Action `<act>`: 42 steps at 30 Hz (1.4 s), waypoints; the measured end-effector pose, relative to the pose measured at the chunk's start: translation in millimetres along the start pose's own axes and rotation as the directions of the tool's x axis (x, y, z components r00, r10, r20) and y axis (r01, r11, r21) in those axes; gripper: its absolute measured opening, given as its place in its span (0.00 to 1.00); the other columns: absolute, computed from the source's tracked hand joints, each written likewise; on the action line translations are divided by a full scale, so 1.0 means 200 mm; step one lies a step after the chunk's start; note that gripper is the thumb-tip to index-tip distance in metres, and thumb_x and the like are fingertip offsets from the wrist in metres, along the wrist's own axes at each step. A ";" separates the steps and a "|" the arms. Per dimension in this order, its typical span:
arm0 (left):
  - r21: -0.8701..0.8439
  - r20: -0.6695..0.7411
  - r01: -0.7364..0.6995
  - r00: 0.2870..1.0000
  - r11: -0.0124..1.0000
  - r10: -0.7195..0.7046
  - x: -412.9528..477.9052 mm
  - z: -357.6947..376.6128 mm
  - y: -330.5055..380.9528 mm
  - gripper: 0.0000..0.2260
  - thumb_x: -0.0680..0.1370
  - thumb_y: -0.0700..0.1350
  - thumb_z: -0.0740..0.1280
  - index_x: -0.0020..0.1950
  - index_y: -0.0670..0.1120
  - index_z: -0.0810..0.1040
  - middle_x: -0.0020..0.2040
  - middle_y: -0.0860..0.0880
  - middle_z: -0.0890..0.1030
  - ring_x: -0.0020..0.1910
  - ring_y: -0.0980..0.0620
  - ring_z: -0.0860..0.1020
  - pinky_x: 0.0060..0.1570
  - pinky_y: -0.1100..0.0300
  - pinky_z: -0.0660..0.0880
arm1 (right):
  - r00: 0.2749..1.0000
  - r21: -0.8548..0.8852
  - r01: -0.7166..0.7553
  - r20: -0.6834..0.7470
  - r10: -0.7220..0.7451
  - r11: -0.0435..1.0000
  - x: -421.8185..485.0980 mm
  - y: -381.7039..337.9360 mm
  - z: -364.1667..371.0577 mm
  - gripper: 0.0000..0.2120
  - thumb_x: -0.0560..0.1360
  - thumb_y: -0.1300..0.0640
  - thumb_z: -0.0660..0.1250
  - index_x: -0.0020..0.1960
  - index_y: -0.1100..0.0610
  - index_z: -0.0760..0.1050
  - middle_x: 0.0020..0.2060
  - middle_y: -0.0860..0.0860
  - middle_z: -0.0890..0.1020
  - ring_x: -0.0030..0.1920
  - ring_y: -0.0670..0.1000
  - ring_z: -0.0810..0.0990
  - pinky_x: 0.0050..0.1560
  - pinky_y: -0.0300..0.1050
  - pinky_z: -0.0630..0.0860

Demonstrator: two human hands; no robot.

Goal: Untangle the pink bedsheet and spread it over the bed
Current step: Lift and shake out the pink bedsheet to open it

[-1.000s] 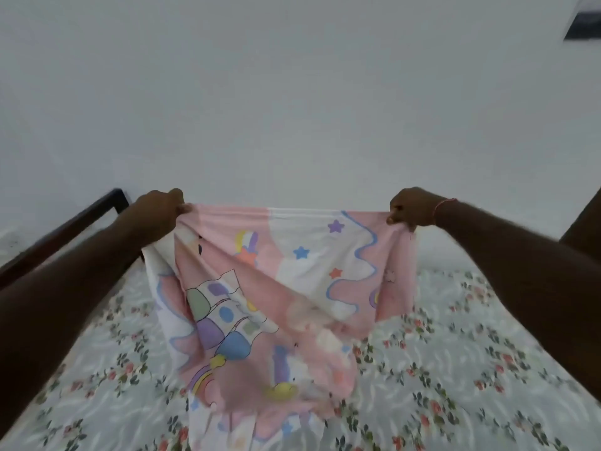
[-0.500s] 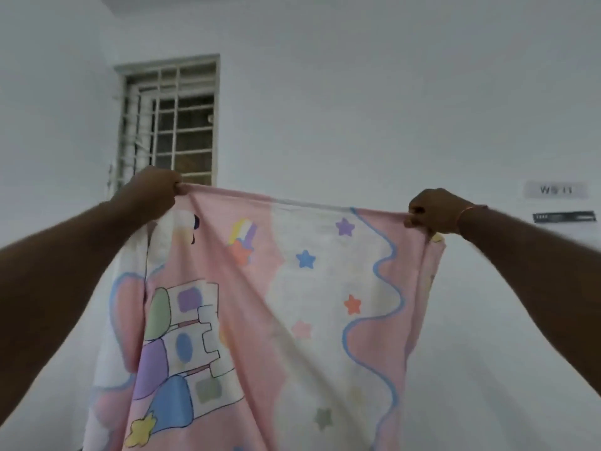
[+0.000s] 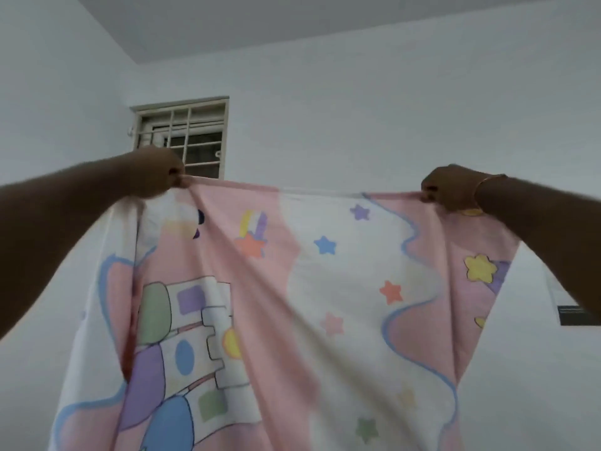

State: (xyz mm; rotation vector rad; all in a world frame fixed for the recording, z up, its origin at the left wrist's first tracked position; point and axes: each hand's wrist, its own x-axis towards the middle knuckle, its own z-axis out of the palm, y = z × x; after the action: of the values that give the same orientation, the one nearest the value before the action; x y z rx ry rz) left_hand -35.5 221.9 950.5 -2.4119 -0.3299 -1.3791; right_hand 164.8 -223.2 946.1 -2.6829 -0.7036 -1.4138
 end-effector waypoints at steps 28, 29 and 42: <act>-0.013 -0.191 0.042 0.981 0.999 -0.044 0.00 0.00 -0.07 0.10 0.78 0.39 0.63 0.36 0.44 0.73 0.34 0.41 0.74 0.36 0.42 0.74 0.37 0.53 0.71 | 0.972 0.202 -0.021 -0.224 0.067 0.979 0.06 -0.03 0.02 0.07 0.76 0.57 0.67 0.43 0.61 0.75 0.48 0.62 0.81 0.51 0.61 0.77 0.47 0.46 0.68; -0.039 -0.216 0.072 0.973 0.997 -0.079 0.01 0.01 -0.08 0.09 0.78 0.39 0.62 0.36 0.44 0.73 0.34 0.41 0.74 0.36 0.41 0.74 0.36 0.54 0.70 | 0.953 0.251 -0.026 -0.287 0.100 0.968 0.06 -0.02 0.02 0.07 0.76 0.57 0.67 0.43 0.61 0.75 0.47 0.62 0.81 0.49 0.60 0.76 0.46 0.46 0.68; -0.148 -0.113 0.134 0.982 0.980 -0.152 -0.04 0.02 -0.10 0.09 0.78 0.41 0.64 0.38 0.43 0.75 0.37 0.39 0.77 0.39 0.41 0.75 0.37 0.55 0.71 | 0.974 0.183 -0.064 -0.202 0.101 0.981 0.13 -0.07 -0.01 0.08 0.73 0.59 0.70 0.45 0.65 0.80 0.45 0.61 0.81 0.53 0.62 0.79 0.48 0.46 0.70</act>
State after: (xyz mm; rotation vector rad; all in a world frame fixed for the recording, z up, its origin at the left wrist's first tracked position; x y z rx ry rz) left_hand -43.0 241.4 945.2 -2.4395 -0.3934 -1.6591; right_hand 170.5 -201.2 965.2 -2.3579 -0.6562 -1.5087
